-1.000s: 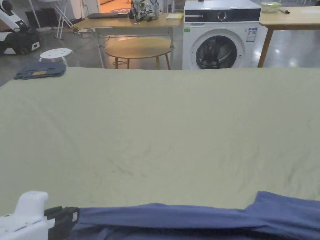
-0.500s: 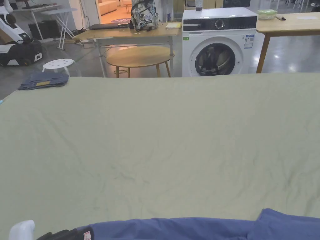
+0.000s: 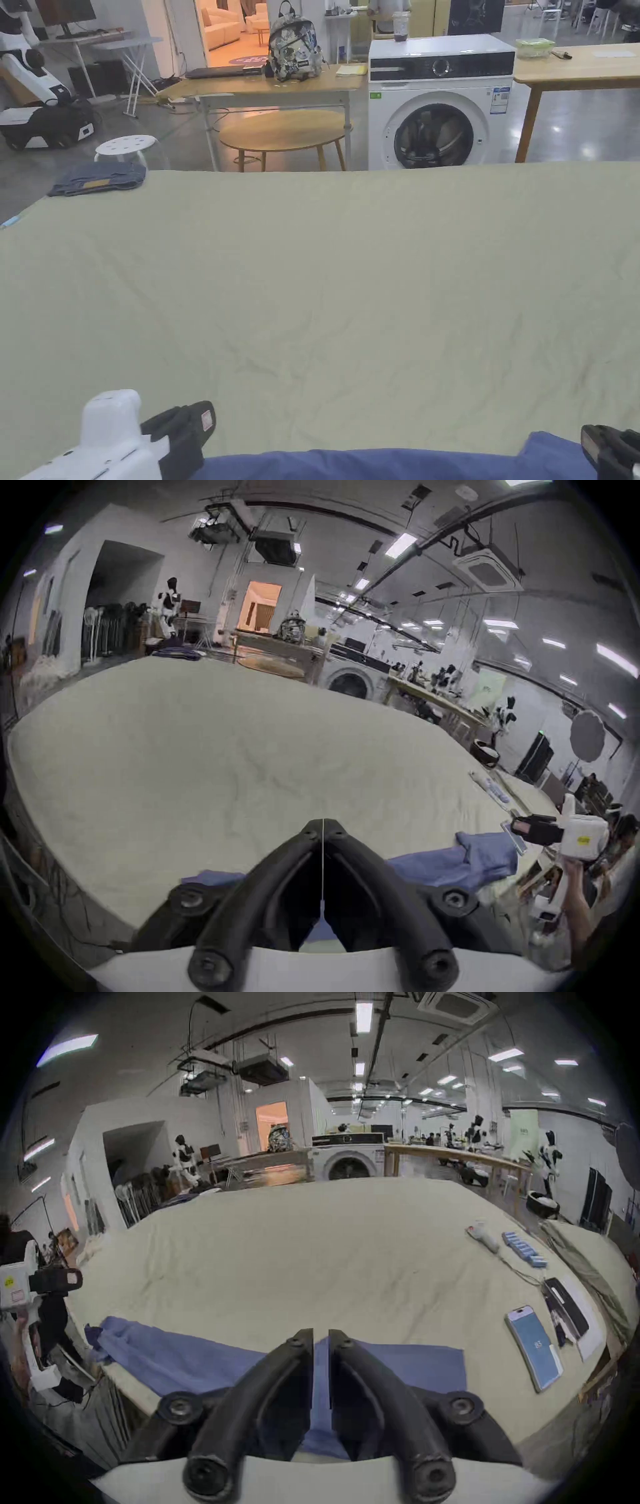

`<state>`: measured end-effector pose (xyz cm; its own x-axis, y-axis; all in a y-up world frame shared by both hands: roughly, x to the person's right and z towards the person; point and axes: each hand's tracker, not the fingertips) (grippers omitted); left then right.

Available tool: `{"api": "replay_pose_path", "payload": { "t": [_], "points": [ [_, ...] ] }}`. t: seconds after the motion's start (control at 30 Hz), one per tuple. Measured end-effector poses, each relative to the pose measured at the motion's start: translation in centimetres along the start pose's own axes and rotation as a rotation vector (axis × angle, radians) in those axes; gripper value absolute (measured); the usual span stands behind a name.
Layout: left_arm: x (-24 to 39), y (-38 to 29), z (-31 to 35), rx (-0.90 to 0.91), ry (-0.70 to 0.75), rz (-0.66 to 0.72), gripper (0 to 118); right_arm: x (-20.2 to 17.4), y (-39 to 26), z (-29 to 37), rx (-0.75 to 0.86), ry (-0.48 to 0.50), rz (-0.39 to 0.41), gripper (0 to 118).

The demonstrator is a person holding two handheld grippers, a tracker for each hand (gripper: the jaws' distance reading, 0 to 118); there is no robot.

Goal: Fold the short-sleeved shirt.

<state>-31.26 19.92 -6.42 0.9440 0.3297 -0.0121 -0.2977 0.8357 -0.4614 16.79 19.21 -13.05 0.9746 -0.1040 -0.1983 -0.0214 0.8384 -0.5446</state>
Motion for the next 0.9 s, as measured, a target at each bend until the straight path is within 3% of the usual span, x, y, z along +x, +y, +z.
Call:
{"api": "replay_pose_path", "payload": {
  "t": [0.23, 0.37, 0.4, 0.47, 0.53, 0.73, 0.83, 0.9],
  "points": [
    [-0.9, -0.1, -0.7, -0.038, 0.032, 0.017, 0, -0.8, -0.3, -1.1, -0.031, -0.018, 0.052, 0],
    [-3.9, -0.2, 0.7, -0.020, -0.062, 0.127, 0, -0.1, -0.5, -0.4, -0.027, -0.011, 0.045, 0],
    [-4.5, -0.2, 1.2, -0.030, -0.134, 0.196, 12, 0.2, -0.7, -0.2, -0.027, -0.011, 0.043, 0],
    [-6.8, -1.1, 1.5, -0.078, -0.167, 0.292, 56, 0.8, -1.1, 0.1, -0.034, -0.014, 0.031, 0],
    [-9.3, -2.2, 1.7, -0.129, -0.117, 0.373, 78, 1.1, -1.5, 0.8, -0.040, -0.014, 0.007, 0],
    [-16.6, -7.2, 0.2, -0.104, -0.151, 0.722, 81, 1.9, -2.6, 1.8, -0.067, -0.030, -0.039, 0],
    [-14.9, -8.6, -1.6, -0.138, -0.149, 0.791, 81, 2.0, -2.8, 2.1, -0.079, -0.042, -0.046, 0],
    [-13.7, -9.1, -2.8, -0.105, -0.271, 0.817, 81, 2.0, -2.8, 2.1, -0.082, -0.039, -0.068, 0]
  ]
}}
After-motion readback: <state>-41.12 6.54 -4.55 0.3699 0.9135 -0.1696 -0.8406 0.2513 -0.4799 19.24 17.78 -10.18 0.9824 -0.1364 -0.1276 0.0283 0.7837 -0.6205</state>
